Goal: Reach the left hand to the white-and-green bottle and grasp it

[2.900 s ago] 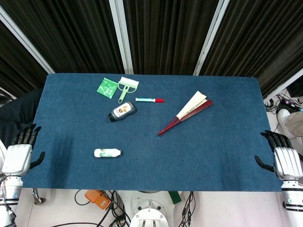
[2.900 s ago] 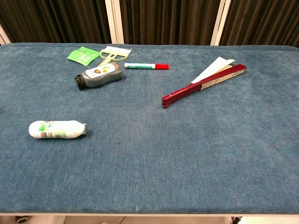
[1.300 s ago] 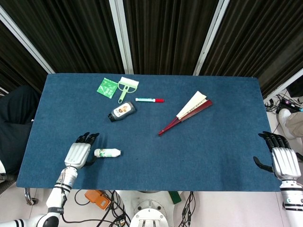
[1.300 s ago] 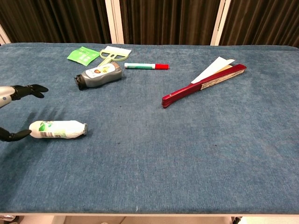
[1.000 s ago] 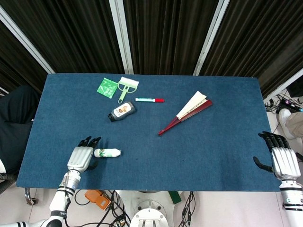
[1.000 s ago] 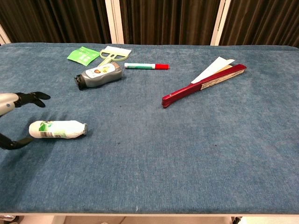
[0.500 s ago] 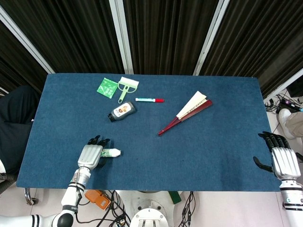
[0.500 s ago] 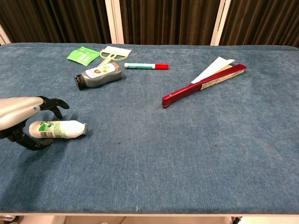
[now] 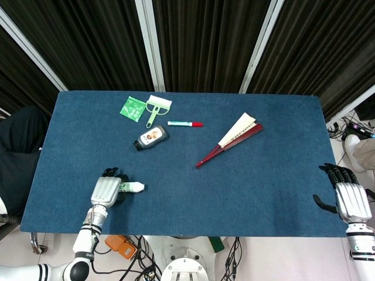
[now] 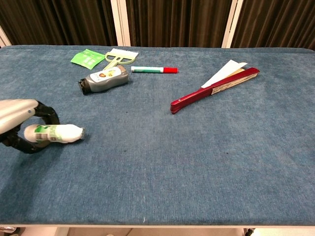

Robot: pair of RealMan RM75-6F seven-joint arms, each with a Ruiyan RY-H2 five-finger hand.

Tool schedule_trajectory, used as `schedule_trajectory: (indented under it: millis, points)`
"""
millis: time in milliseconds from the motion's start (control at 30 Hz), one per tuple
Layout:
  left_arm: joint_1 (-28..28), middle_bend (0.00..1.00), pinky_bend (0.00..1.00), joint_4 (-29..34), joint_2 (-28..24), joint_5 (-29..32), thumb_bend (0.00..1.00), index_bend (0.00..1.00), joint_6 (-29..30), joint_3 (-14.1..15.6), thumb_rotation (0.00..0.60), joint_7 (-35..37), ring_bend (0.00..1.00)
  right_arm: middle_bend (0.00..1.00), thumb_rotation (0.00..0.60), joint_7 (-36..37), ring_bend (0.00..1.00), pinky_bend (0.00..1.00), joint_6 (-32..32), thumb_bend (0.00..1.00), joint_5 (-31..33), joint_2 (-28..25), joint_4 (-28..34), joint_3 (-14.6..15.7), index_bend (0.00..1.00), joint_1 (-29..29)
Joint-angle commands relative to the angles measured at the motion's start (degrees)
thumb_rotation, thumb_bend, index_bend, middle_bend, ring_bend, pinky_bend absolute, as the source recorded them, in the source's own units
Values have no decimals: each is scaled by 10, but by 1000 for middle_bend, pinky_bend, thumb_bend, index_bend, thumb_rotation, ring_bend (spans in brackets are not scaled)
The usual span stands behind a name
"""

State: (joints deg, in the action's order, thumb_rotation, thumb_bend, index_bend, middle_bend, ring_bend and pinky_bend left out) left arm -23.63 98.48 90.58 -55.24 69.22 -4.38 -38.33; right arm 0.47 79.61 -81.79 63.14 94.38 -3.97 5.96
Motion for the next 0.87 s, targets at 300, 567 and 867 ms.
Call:
schedule_trajectory:
  millis: [300, 567, 867]
  points:
    - [-16, 532, 121, 148, -134, -72, 391, 446, -15, -27, 600, 71, 157, 207, 600, 0, 181, 153, 0, 389, 1, -1, 2, 0, 245, 0]
    - [-52, 532, 121, 224, -251, -91, 386, 446, -100, -83, 600, 216, 157, 207, 600, -2, 181, 153, 1, 389, -1, -1, 4, 2, 245, -1]
    - [-81, 532, 121, 238, -339, -110, 385, 446, -201, -134, 600, 417, 157, 207, 600, 1, 181, 153, 1, 389, 1, -3, 4, 1, 245, -1]
